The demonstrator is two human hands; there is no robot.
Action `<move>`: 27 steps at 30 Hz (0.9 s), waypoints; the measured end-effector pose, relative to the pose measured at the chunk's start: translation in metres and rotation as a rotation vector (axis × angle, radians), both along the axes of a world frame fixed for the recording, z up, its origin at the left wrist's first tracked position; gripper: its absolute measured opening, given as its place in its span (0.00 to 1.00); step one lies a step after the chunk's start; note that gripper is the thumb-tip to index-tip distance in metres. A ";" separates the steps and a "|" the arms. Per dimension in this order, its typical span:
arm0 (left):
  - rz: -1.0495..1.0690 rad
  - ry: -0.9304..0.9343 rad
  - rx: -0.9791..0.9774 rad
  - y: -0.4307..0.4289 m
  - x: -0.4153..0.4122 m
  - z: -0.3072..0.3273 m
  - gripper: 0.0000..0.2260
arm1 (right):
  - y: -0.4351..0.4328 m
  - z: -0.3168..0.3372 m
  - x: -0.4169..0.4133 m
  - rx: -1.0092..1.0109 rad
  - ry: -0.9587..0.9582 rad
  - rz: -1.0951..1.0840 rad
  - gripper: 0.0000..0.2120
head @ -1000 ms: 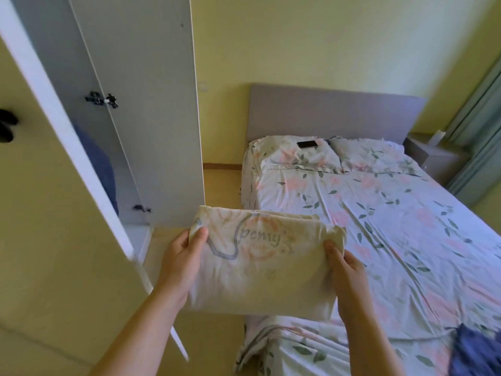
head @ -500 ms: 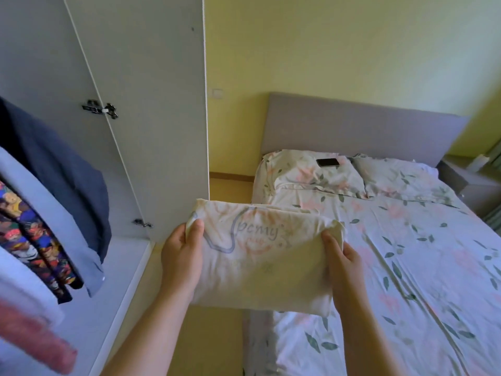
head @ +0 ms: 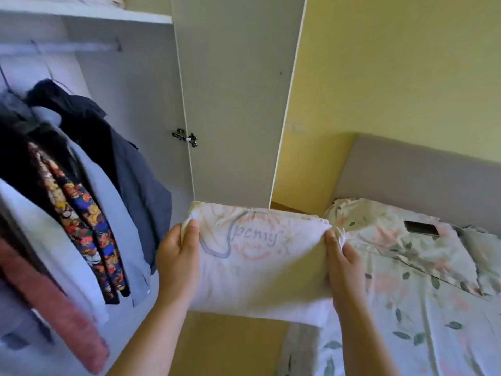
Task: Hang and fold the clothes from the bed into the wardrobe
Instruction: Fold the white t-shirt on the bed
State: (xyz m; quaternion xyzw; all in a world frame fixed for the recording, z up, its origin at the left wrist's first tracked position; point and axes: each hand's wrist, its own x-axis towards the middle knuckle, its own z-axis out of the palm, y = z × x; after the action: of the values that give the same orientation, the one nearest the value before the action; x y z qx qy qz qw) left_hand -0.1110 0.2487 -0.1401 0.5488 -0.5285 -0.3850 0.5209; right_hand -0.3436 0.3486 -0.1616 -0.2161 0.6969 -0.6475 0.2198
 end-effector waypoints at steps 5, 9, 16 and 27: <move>0.063 -0.011 -0.109 -0.044 -0.016 0.029 0.16 | -0.056 0.009 -0.038 -0.038 -0.028 0.215 0.21; 0.046 -0.090 -0.278 -0.079 -0.020 0.063 0.18 | -0.092 0.015 -0.056 -0.032 -0.020 0.477 0.19; 0.043 -0.299 -0.549 -0.150 -0.019 0.142 0.19 | -0.179 0.043 -0.052 -0.102 -0.098 0.638 0.23; 0.085 -0.431 -0.837 -0.267 0.017 0.286 0.18 | -0.330 0.146 -0.015 -0.358 -0.089 0.784 0.24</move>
State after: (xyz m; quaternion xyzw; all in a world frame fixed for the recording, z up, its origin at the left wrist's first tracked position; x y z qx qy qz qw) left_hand -0.0940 -0.0180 0.1455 0.3802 -0.7114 0.0052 0.5910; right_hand -0.3583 0.0191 -0.0152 -0.4713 0.4285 -0.6344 0.4380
